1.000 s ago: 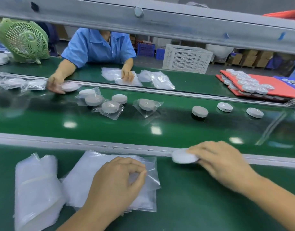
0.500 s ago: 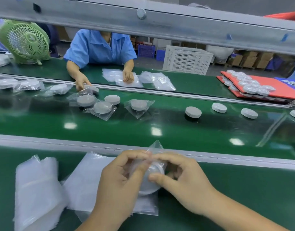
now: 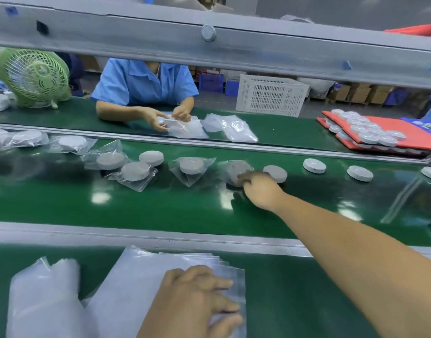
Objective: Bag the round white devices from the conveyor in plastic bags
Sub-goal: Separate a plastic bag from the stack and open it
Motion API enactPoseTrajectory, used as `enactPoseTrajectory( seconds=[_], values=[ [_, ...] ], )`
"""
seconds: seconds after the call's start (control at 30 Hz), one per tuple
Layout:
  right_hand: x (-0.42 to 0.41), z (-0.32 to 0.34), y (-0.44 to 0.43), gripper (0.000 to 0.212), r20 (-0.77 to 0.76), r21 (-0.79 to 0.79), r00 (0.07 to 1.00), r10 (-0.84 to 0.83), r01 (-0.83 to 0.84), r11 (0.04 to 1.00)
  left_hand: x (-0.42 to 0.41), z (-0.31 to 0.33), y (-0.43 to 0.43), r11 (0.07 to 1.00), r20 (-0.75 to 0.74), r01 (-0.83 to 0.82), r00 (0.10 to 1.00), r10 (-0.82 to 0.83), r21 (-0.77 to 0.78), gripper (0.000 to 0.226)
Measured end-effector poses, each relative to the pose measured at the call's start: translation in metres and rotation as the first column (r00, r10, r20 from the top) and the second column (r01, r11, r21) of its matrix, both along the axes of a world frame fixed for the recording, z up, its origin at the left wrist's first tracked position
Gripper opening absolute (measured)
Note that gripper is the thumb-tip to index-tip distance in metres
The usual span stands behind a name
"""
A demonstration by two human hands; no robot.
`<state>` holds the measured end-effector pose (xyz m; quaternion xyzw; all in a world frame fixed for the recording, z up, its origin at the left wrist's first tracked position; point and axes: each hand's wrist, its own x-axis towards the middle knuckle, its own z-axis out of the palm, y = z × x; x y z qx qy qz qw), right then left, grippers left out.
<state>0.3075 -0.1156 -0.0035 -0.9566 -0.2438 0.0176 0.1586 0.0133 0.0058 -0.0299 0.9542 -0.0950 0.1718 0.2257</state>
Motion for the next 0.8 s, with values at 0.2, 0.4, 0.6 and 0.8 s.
enactPoseTrajectory(
  seconds=[0.2, 0.4, 0.6, 0.8],
  values=[
    [0.034, -0.023, -0.054, 0.049, 0.082, -0.392, 0.974, -0.213, 0.228, 0.891, 0.004, -0.005, 0.008, 0.996, 0.007, 0.05, 0.999, -0.051, 0.069, 0.024],
    [0.01, -0.012, -0.066, 0.029, 0.45, -0.14, 0.892, -0.032, 0.107, 0.984, -0.002, 0.0, 0.009, 0.999, 0.026, 0.009, 1.0, -0.01, 0.048, 0.005],
    [-0.088, -0.011, -0.079, 0.012, 0.61, 0.171, 0.763, 0.213, -0.389, 0.905, -0.005, -0.004, 0.016, 0.976, -0.007, -0.182, 0.983, 0.182, -0.123, 0.013],
    [-0.176, -0.025, -0.11, 0.017, 0.754, 0.139, 0.545, 0.368, -0.679, 0.72, -0.005, 0.002, 0.017, 0.942, -0.053, -0.234, 0.972, 0.228, -0.24, 0.009]
  ],
)
